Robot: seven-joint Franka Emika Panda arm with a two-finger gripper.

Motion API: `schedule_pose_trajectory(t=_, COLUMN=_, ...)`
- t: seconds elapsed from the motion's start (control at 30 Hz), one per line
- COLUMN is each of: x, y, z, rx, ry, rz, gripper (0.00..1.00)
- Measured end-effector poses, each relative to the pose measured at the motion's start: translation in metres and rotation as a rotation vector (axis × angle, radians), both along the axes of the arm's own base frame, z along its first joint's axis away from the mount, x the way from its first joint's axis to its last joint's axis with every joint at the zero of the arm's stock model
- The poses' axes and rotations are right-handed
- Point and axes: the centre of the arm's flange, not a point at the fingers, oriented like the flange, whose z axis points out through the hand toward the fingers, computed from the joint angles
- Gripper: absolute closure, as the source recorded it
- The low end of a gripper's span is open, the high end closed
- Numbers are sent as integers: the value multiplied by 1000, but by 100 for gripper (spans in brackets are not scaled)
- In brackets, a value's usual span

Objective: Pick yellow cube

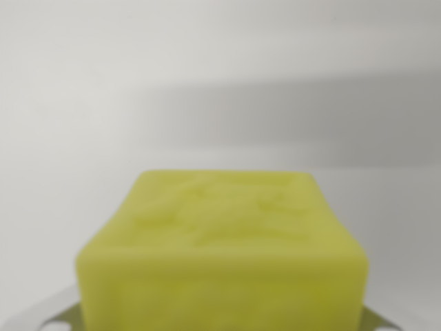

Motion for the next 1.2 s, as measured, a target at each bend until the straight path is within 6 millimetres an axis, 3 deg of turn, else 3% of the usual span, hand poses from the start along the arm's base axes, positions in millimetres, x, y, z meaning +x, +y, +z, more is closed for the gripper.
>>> schedule_pose_trajectory(t=1.2, x=0, y=0, z=60, rx=0, ry=0, rz=0, gripper=100)
